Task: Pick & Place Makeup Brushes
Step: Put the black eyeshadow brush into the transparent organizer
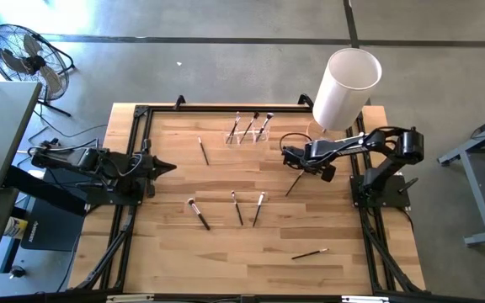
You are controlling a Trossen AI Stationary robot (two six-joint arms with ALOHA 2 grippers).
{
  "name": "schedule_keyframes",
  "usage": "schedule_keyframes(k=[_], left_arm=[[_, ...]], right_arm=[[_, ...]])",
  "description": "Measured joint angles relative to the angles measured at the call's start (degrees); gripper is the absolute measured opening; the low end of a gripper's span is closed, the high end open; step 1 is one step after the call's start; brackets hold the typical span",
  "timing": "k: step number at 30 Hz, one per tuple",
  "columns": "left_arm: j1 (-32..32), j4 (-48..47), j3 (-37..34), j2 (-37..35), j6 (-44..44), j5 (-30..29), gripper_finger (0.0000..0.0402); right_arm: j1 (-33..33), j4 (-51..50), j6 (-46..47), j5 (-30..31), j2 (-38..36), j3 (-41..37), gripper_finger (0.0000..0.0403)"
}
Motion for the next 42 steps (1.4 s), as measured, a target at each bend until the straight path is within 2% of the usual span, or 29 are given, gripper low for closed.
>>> schedule_keyframes(k=[5, 8, 14, 18, 21, 23, 25, 27, 30, 34, 38, 42], left_arm=[[0.0, 0.0, 0.0, 0.0, 0.0, -0.3, 0.0], [0.0, 0.0, 0.0, 0.0, 0.0, -0.4, 0.0], [0.0, 0.0, 0.0, 0.0, 0.0, -0.5, 0.0], [0.0, 0.0, 0.0, 0.0, 0.0, -1.0, 0.0], [0.0, 0.0, 0.0, 0.0, 0.0, -1.2, 0.0], [0.0, 0.0, 0.0, 0.1, -0.4, -2.2, 0.0], [0.0, 0.0, 0.0, 0.1, -1.0, -3.5, 0.0], [0.0, 0.0, 0.0, 0.1, -1.5, -5.0, 0.0], [0.0, 0.1, 0.0, 0.1, -1.7, -7.4, 0.0], [0.0, 0.5, 0.0, 0.1, -1.7, -10.9, 0.0], [0.0, 0.7, 0.0, 0.1, -1.6, -13.2, 0.0], [0.0, 0.7, 0.0, 0.1, -1.6, -15.1, 0.0]], right_arm=[[1.5, -0.9, -4.6, 2.7, 0.5, 2.4, 0.0005], [2.3, 2.1, -7.0, 5.2, 0.5, 5.2, 0.0003], [4.1, 7.5, -18.1, 15.9, 0.4, 11.1, 0.0002], [4.7, 15.3, -33.9, 24.0, 0.4, 15.5, 0.0001], [4.3, 25.8, -51.1, 29.8, 0.4, 18.5, 0.0001], [3.3, 34.4, -63.3, 31.6, 0.4, 19.8, 0.0001], [1.4, 45.0, -74.0, 30.8, 0.4, 20.3, 0.0001], [-1.1, 55.0, -83.4, 27.5, 0.3, 20.4, 0.0001], [-5.4, 63.9, -91.2, 21.4, 0.5, 20.4, 0.0001], [-10.6, 68.7, -93.3, 13.5, 1.5, 20.4, 0.0], [-13.6, 75.6, -94.5, 6.2, 5.8, 20.4, 0.0], [-14.3, 78.2, -95.6, 2.8, 10.6, 20.4, 0.0]])
